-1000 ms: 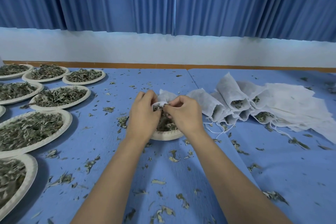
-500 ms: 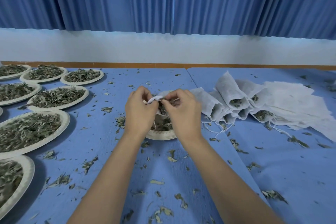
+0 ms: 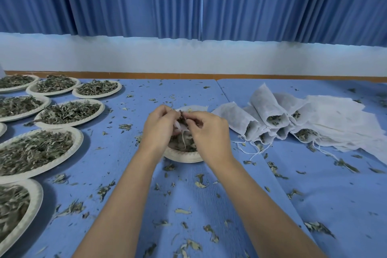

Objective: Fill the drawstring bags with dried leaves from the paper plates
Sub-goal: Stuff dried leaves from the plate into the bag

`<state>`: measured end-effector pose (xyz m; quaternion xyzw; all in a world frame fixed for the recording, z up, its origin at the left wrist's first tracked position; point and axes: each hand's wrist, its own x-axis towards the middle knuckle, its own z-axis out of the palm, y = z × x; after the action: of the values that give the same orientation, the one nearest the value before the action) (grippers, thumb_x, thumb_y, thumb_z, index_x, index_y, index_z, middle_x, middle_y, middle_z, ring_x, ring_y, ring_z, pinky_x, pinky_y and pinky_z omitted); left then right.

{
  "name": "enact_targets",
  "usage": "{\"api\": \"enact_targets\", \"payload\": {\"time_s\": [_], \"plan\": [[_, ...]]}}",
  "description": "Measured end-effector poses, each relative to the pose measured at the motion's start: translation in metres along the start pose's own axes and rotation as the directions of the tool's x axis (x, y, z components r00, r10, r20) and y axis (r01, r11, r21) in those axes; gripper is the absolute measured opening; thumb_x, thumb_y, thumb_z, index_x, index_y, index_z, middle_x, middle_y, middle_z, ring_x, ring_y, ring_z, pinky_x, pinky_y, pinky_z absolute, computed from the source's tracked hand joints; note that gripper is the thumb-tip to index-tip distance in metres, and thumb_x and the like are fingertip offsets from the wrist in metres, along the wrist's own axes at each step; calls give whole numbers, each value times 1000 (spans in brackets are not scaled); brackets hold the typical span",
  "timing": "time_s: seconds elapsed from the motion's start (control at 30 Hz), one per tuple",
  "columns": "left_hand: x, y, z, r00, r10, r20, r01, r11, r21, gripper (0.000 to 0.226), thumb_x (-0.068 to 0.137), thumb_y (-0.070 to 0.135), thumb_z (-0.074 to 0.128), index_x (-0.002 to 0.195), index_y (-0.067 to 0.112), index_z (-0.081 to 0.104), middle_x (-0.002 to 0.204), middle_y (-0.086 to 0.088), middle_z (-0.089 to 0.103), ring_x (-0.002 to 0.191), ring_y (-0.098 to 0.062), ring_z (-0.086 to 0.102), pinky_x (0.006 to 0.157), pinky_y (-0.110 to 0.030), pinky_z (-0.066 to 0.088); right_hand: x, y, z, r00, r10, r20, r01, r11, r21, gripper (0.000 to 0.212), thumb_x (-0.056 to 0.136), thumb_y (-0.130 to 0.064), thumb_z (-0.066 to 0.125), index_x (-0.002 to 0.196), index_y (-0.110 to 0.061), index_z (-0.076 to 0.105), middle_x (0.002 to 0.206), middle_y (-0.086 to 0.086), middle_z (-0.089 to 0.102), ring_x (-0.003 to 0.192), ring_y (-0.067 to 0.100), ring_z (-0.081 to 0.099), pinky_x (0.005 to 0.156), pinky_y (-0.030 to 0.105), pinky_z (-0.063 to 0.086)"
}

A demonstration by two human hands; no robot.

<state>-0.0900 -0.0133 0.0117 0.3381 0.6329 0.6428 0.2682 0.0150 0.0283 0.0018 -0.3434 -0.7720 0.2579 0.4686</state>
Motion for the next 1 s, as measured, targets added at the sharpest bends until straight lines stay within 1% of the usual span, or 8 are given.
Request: {"api": "enact_targets", "payload": {"time_s": [0.17, 0.27, 0.37, 0.53, 0.7, 0.8, 0.93, 1.0], "plan": [[-1, 0, 5, 982, 139, -130, -114, 977, 183, 28, 92, 24, 57, 68, 12, 48, 53, 6, 47, 53, -15, 45, 60, -35, 46, -2, 1, 2, 993, 77, -85, -65, 987, 145, 22, 85, -11, 66, 102, -25, 66, 82, -14, 69, 81, 2, 66, 78, 29, 55], [-5, 3, 8, 976, 155, -153, -135, 981, 137, 23, 93, 21, 55, 77, 5, 54, 63, 1, 60, 63, -18, 62, 73, -40, 56, -4, 1, 2, 990, -93, -106, 103, 990, 97, 14, 83, -7, 68, 92, -16, 72, 84, -7, 71, 78, 5, 65, 75, 27, 53], [-6, 4, 10, 963, 198, -184, -163, 968, 189, 23, 93, 21, 53, 72, 12, 49, 59, 5, 56, 60, -22, 56, 60, -34, 46, -5, 2, 4, 964, -244, -105, 241, 970, -33, 12, 80, -1, 68, 86, -10, 75, 84, 3, 69, 74, 16, 64, 70, 30, 50], [-11, 4, 14, 960, 271, -68, -250, 941, 227, 26, 90, 14, 48, 66, 17, 42, 73, 1, 64, 56, -17, 46, 65, -46, 51, 5, 4, 1, 999, -13, -36, 10, 995, -104, 19, 83, -3, 61, 89, -12, 77, 88, 4, 71, 81, 19, 64, 76, 35, 50], [-13, 0, 15, 939, 343, 9, -327, 887, 325, 23, 86, 17, 53, 64, 16, 44, 50, 14, 46, 47, -7, 34, 52, -29, 32, 11, 7, -6, 996, 23, -88, -33, 993, -115, 10, 79, -5, 70, 83, -13, 69, 91, -4, 47, 83, 14, 52, 71, 25, 42], [-15, 0, 14, 943, 332, 15, -320, 896, 307, 17, 83, 15, 53, 68, 7, 47, 54, 7, 45, 45, -8, 36, 49, -29, 32, 15, 9, -6, 990, 44, -137, -71, 978, -199, 30, 74, -9, 73, 87, -21, 49, 97, -6, 39, 85, 15, 47, 62, 28, 38], [-17, 0, 12, 952, 305, 36, -304, 923, 234, 17, 81, 10, 53, 71, 0, 44, 62, -16, 50, 54, -31, 46, 50, -31, 32, 21, 12, -8, 987, 149, -59, -157, 968, -194, 22, 79, -12, 66, 88, -23, 49, 91, -4, 50, 77, 15, 49, 58, 30, 38], [-15, 1, 11, 951, 308, 9, -298, 912, 282, 16, 81, 14, 53, 70, 4, 46, 63, -17, 57, 48, -18, 38, 48, -29, 31, 22, 11, -6, 983, 182, -14, -182, 977, -113, 19, 78, -8, 65, 84, -20, 52, 77, -4, 55, 67, 13, 52, 57, 28, 42]]}}
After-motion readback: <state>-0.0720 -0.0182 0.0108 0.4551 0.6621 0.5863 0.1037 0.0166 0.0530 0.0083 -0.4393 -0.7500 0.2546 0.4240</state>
